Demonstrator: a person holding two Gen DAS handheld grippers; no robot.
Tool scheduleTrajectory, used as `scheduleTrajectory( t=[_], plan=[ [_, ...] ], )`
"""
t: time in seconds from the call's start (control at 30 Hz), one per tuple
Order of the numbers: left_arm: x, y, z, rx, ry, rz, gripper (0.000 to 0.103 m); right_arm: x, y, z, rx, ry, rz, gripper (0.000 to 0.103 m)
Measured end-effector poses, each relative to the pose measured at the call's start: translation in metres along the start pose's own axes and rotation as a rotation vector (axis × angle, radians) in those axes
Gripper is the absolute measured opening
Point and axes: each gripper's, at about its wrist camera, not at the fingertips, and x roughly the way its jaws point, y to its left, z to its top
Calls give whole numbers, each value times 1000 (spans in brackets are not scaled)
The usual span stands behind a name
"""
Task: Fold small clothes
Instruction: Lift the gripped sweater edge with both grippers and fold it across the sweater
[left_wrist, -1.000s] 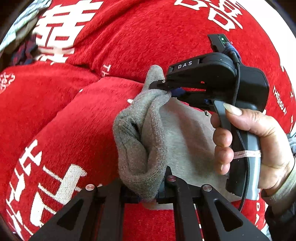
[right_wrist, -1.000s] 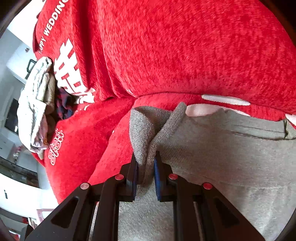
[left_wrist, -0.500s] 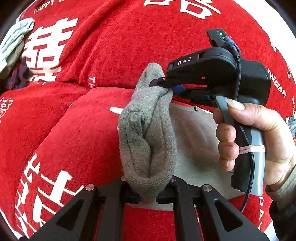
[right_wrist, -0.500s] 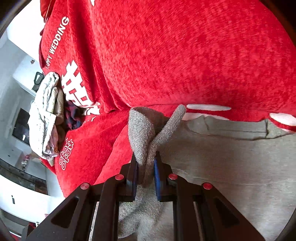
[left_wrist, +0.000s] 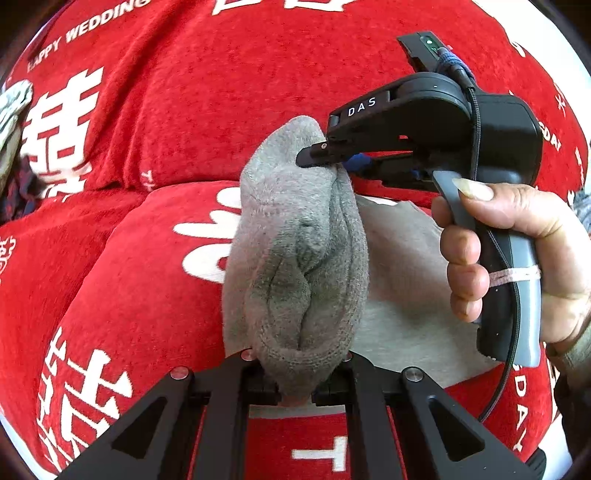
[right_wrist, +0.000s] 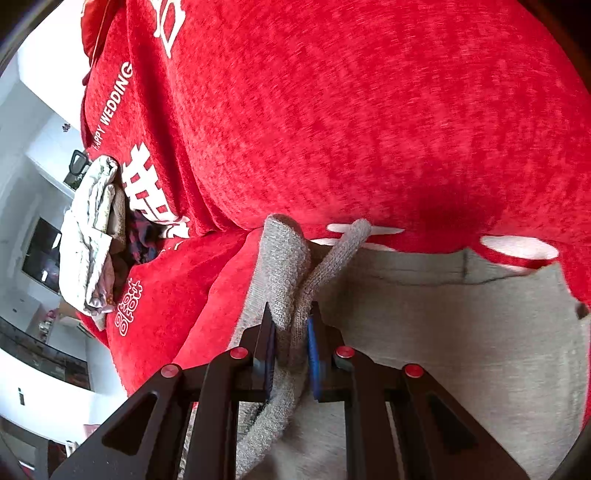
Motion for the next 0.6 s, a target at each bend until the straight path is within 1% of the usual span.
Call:
scheduleTrajectory(
  t=[0.2,0.33,0.6],
  plan=[
    [-1,-31,1,70,-4,17,11,-18,-20,-1,4,-11,6,16],
    [0,-48,2,100,0,15,11,-34,-33,-2,11,-29,13,16],
    [4,-79,0,151,10,11,11,-57,-56,-6,16,-40,-2,16]
  ],
)
